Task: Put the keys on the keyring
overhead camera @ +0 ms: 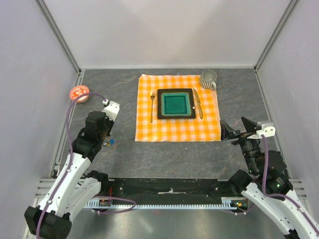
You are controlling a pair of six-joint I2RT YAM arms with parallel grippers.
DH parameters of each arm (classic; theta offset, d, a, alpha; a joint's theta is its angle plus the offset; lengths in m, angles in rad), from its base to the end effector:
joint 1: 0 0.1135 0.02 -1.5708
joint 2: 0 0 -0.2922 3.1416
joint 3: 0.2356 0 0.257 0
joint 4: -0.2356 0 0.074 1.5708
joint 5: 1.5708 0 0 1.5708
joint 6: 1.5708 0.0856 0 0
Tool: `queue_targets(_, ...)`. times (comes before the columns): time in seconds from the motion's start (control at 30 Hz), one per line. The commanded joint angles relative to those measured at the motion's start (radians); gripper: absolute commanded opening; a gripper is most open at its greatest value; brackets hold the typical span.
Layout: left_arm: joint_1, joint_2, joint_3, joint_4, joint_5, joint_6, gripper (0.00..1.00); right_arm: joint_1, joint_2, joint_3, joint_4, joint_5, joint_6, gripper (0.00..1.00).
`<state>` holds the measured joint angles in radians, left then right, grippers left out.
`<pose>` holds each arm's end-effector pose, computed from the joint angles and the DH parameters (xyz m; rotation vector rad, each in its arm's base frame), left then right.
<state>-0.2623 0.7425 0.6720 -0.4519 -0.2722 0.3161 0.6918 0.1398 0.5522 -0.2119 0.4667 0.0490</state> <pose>0.1931 -0.0280 0.2752 0.4356 2.0416 0.3173 0.0885 0.0233 0.3393 -0.0536 1.3973 0.2973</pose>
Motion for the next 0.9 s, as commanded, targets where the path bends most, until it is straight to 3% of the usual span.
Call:
queue_targets(0.0,-0.066,0.106,0.018,-0.002,0.2,0.133,0.02,0.003,-0.014,0.029,0.006,-0.017,0.006,0.98)
queue_targets(0.17,-0.081,0.277,0.06,-0.037,0.33,0.129,0.02,0.003,-0.042,0.031,0.005,-0.017,0.012,0.98)
queue_targets(0.43,-0.081,0.593,0.135,-0.076,0.217,0.087,0.02,0.003,-0.085,0.025,0.012,-0.031,0.022,0.98)
queue_targets(0.7,-0.08,0.637,0.117,-0.058,0.165,0.066,0.02,0.005,-0.112,0.009,0.034,-0.033,0.025,0.98)
queue_targets(0.77,-0.078,0.598,0.103,-0.021,0.162,0.058,0.09,0.005,-0.114,0.008,0.036,-0.033,0.023,0.98)
queue_targets(0.87,-0.075,0.555,0.08,0.007,0.172,0.052,0.29,0.003,-0.117,0.006,0.039,-0.033,0.026,0.98)
